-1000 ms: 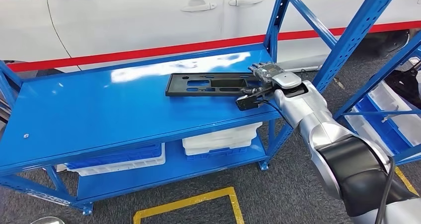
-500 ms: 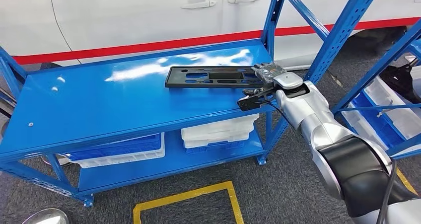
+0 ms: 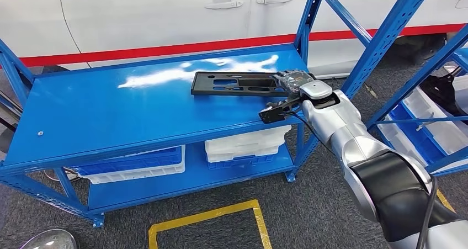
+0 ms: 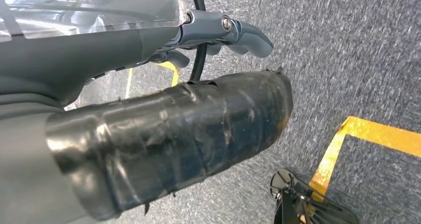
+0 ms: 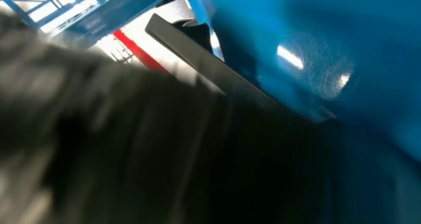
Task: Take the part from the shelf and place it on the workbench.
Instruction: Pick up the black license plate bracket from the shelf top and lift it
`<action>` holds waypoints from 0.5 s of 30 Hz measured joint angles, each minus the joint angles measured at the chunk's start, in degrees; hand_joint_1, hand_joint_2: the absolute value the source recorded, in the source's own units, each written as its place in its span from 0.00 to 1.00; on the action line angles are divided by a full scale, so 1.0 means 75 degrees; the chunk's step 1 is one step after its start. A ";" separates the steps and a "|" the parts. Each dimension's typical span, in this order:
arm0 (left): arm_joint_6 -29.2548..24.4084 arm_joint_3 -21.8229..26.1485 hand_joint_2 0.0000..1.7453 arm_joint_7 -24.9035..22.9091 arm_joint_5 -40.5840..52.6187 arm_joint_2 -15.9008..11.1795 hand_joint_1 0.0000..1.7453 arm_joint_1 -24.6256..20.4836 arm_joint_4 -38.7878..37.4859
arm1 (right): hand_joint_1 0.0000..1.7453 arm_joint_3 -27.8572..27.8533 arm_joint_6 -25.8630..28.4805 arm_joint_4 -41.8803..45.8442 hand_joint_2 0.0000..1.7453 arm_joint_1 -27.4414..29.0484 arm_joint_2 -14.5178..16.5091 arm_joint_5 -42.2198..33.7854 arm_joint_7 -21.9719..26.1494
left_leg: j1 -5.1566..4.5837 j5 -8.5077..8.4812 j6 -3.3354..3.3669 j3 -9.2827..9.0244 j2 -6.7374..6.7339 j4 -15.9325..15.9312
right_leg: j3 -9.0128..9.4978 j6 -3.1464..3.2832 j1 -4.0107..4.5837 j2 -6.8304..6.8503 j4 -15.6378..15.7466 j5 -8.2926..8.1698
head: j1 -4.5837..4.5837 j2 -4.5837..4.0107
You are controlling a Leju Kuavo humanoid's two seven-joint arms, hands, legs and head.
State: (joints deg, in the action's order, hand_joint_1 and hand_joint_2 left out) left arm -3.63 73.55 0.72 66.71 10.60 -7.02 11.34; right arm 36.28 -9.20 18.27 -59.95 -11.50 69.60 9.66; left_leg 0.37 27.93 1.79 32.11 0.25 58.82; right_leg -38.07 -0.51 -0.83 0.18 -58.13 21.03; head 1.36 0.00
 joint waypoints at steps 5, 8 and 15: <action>-0.0022 0.0000 0.00 -0.0001 0.0040 0.0000 0.00 -0.0004 0.0000 | 0.00 0.0011 0.0001 0.0000 0.75 0.0013 0.0001 -0.0001 -0.0010 | -0.0001 0.0002 0.0001 0.0005 -0.0002 0.0000 | -0.0009 -0.0003 0.0002 0.0001 0.0003 0.0001 | 0.0000 0.0000; -0.0028 0.0000 0.00 -0.0003 0.0075 0.0003 0.00 -0.0004 0.0000 | 0.00 0.0012 0.0010 0.0000 0.00 0.0046 0.0001 -0.0001 -0.0027 | 0.0000 0.0003 0.0001 0.0006 -0.0003 0.0000 | -0.0014 -0.0003 0.0006 0.0001 0.0003 0.0002 | 0.0000 0.0000; -0.0032 0.0000 0.00 -0.0050 0.0157 0.0039 0.00 -0.0003 0.0000 | 0.00 0.0014 0.0055 -0.0015 0.00 0.0239 -0.0001 -0.0001 -0.0150 | 0.0002 0.0002 0.0001 0.0008 -0.0004 -0.0001 | -0.0025 -0.0029 0.0009 -0.0005 0.0001 -0.0005 | 0.0000 0.0000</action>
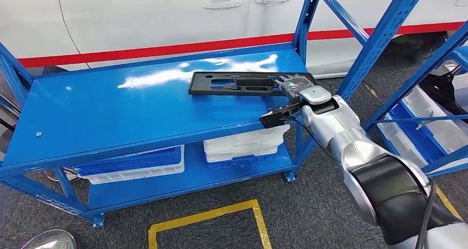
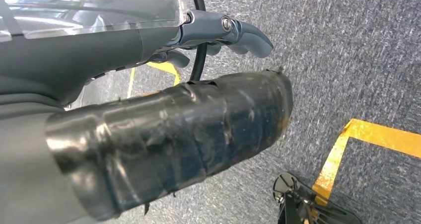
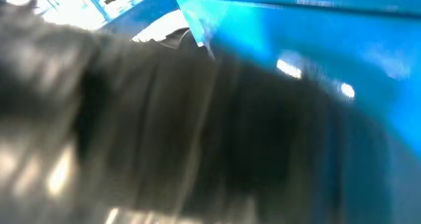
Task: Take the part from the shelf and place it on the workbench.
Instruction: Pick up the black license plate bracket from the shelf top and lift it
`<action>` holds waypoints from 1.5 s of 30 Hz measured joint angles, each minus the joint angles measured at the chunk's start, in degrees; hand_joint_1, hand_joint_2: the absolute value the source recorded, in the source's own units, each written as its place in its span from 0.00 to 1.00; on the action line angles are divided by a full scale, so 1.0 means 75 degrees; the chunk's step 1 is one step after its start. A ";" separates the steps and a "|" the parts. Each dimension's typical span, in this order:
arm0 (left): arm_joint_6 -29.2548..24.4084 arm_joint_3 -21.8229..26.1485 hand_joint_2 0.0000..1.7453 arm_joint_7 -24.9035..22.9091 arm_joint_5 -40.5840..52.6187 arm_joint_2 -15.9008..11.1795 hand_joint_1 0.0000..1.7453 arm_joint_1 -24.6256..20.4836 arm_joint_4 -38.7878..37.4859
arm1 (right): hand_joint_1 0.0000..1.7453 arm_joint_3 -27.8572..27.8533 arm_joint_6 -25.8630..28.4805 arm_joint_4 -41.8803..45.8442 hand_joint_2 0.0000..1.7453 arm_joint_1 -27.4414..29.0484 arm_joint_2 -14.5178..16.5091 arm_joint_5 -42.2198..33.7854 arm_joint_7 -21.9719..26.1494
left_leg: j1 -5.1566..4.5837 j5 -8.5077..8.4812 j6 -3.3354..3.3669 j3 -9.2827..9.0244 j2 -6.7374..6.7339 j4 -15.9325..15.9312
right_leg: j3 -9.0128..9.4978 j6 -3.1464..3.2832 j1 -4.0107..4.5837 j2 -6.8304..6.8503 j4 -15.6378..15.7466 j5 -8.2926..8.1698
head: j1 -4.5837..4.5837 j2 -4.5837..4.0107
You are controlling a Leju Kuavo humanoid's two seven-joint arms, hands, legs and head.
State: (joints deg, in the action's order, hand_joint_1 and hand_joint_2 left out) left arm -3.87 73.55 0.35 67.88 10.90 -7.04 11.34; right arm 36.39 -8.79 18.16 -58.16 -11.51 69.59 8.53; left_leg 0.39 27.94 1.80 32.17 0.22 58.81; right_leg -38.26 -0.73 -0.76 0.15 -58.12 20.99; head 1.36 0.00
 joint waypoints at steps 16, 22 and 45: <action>-0.0002 0.0000 0.00 -0.0041 0.0018 0.0054 0.00 0.0001 0.0000 | 0.47 0.0004 0.0025 -0.0006 1.00 0.0143 -0.0007 0.0002 -0.0073 | 0.0002 -0.0003 -0.0001 0.0001 -0.0002 0.0000 | -0.0004 -0.0006 -0.0001 -0.0004 -0.0006 -0.0002 | 0.0000 0.0000; -0.0003 0.0000 0.00 -0.0052 0.0044 0.0073 0.00 0.0002 0.0000 | 1.00 0.0004 0.0155 -0.0006 1.00 0.0229 -0.0003 0.0015 -0.0321 | 0.0001 -0.0003 -0.0001 0.0004 -0.0002 0.0000 | -0.0004 -0.0006 -0.0001 -0.0004 -0.0005 -0.0002 | 0.0000 0.0000; -0.0026 0.0000 0.00 -0.0063 0.0079 0.0094 0.00 0.0004 0.0000 | 1.00 0.0004 0.0485 -0.0004 1.00 0.0358 0.0002 0.0147 -0.0472 | 0.0002 -0.0004 0.0000 0.0004 -0.0002 0.0000 | -0.0004 -0.0009 -0.0001 -0.0004 -0.0006 -0.0004 | 0.0000 0.0000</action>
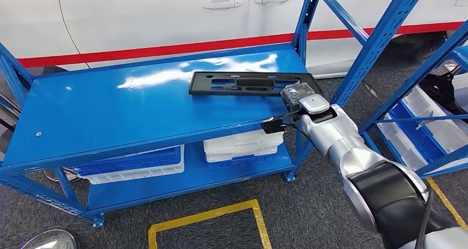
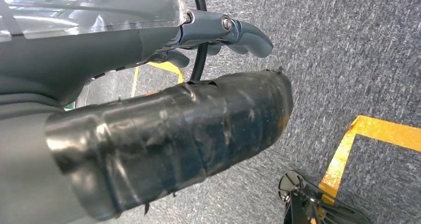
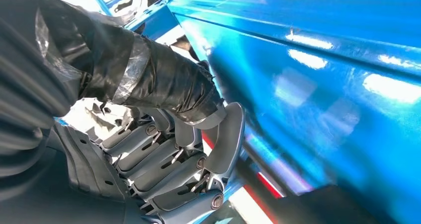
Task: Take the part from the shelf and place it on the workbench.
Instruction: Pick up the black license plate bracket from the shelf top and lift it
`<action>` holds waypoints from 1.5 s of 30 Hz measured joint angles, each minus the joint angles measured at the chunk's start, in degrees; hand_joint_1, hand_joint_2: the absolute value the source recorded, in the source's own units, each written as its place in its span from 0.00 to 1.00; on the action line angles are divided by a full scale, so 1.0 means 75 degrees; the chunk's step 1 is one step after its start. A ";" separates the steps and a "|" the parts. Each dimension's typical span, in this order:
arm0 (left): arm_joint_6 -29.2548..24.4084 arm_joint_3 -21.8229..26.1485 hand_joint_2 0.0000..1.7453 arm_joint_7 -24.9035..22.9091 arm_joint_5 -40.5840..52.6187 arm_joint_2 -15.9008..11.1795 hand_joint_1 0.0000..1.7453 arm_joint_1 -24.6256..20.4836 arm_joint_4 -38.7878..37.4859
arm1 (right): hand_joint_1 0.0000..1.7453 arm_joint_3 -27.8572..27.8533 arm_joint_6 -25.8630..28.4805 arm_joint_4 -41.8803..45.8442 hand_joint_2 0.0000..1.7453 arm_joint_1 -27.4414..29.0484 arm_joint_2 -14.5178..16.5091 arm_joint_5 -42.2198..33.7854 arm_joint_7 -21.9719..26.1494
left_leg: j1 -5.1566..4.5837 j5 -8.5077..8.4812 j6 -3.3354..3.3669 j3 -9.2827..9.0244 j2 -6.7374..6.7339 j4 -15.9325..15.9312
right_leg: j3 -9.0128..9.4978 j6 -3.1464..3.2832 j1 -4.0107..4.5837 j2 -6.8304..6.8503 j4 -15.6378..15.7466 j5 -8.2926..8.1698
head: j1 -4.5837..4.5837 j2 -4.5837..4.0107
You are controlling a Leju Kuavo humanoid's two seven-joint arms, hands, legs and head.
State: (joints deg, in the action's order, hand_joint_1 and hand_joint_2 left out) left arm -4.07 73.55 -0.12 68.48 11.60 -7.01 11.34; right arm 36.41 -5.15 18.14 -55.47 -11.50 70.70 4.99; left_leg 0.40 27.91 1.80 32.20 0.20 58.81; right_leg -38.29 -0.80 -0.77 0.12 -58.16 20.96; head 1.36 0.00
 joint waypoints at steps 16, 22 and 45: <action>0.0005 0.0000 0.00 0.0060 0.0015 0.0031 0.00 -0.0005 0.0000 | 0.00 0.0000 0.0339 0.0018 0.25 0.0000 0.0061 0.0284 -0.0192 | 0.0000 0.0000 0.0000 0.0002 0.0000 0.0000 | 0.0000 0.0000 0.0000 0.0000 -0.0001 0.0000 | 0.0000 0.0000; 0.0035 0.0000 0.00 0.0069 0.0015 0.0033 0.00 -0.0005 0.0000 | 0.00 0.0000 0.0321 0.0018 0.50 -0.0003 0.0091 0.0334 -0.0066 | 0.0000 -0.0001 0.0002 0.0002 0.0000 0.0000 | 0.0000 -0.0001 -0.0001 0.0000 -0.0001 -0.0001 | 0.0000 0.0000; -0.0044 0.0000 0.00 -0.0025 0.0143 0.0025 0.00 0.0000 0.0000 | 0.00 -0.0026 0.0304 0.0106 1.00 -0.0045 0.0155 0.0520 -0.0053 | 0.0000 -0.0004 0.0005 0.0003 0.0000 0.0000 | 0.0000 -0.0005 -0.0001 0.0000 -0.0003 -0.0004 | 0.0000 0.0000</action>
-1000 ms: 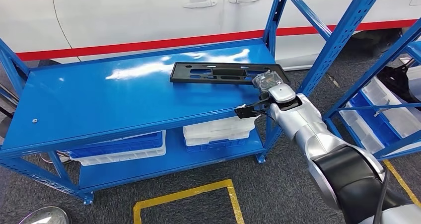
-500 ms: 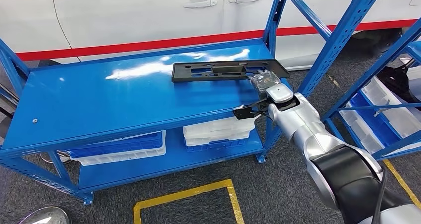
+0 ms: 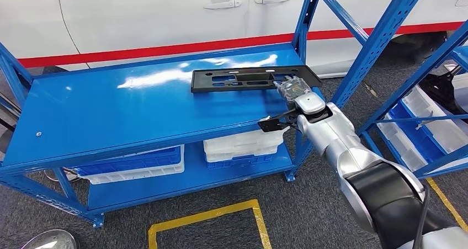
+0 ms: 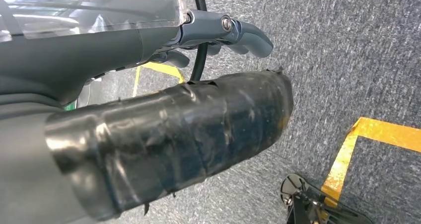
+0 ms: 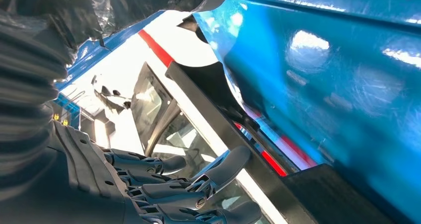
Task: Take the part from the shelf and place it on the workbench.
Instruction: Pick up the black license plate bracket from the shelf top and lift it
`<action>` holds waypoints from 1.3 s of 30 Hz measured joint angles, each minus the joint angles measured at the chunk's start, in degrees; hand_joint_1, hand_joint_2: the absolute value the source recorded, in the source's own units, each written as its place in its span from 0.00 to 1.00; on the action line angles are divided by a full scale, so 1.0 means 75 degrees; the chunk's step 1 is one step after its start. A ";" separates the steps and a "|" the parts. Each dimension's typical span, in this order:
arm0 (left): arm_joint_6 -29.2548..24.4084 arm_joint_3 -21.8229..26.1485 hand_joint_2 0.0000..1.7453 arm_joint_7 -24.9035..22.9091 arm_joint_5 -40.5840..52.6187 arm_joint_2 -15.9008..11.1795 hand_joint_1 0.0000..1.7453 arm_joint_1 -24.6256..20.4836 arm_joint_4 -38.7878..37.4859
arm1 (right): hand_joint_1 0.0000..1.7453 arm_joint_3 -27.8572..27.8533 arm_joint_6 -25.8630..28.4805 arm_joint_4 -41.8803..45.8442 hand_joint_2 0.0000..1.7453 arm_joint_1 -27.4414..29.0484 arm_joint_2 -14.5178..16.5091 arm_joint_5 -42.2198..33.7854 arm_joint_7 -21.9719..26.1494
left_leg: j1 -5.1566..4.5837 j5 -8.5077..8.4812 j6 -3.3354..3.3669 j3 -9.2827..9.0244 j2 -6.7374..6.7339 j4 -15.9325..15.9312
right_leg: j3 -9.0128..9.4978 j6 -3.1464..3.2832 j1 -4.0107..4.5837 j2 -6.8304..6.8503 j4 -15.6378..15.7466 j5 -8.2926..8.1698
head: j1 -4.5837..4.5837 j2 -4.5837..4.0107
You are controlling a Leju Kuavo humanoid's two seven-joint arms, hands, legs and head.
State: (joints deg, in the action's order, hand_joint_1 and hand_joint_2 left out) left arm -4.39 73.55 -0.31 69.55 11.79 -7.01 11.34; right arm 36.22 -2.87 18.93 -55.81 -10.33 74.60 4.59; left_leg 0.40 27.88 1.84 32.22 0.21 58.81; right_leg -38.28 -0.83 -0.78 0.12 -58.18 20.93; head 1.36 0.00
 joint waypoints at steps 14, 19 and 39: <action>0.0000 0.0003 0.00 0.0111 -0.0123 -0.0087 0.00 -0.0001 0.0000 | 0.00 -0.0184 -0.0277 0.0431 1.00 -0.0822 0.0251 -0.0146 0.0441 | 0.0001 -0.0009 -0.0005 0.0001 -0.0003 0.0000 | -0.0002 -0.0002 0.0001 0.0004 -0.0005 -0.0001 | 0.0000 0.0000; 0.0000 0.0023 0.00 0.0158 -0.0152 -0.0114 0.00 -0.0004 0.0000 | 0.00 -0.0187 -0.0482 0.0601 1.00 -0.1016 0.0302 -0.0146 0.0618 | 0.0001 -0.0009 -0.0005 0.0002 -0.0004 0.0000 | -0.0003 -0.0003 -0.0002 0.0000 -0.0006 -0.0003 | 0.0000 0.0000; -0.0001 0.0111 0.00 0.0106 -0.0120 -0.0132 0.00 -0.0018 0.0000 | 0.00 -0.0154 -0.0839 0.0398 1.00 -0.1007 0.0375 -0.0349 0.0516 | 0.0000 -0.0009 -0.0005 0.0001 -0.0003 0.0000 | -0.0004 -0.0003 0.0000 0.0001 -0.0004 -0.0002 | 0.0000 0.0000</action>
State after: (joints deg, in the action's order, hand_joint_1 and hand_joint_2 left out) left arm -4.40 74.38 0.49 68.65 10.80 -7.14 11.34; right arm 35.06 -9.17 21.91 -63.36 -7.52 71.98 8.46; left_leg 0.40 27.81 1.80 32.23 0.18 58.81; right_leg -38.32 -0.85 -0.78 0.13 -58.21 20.91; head 1.36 0.00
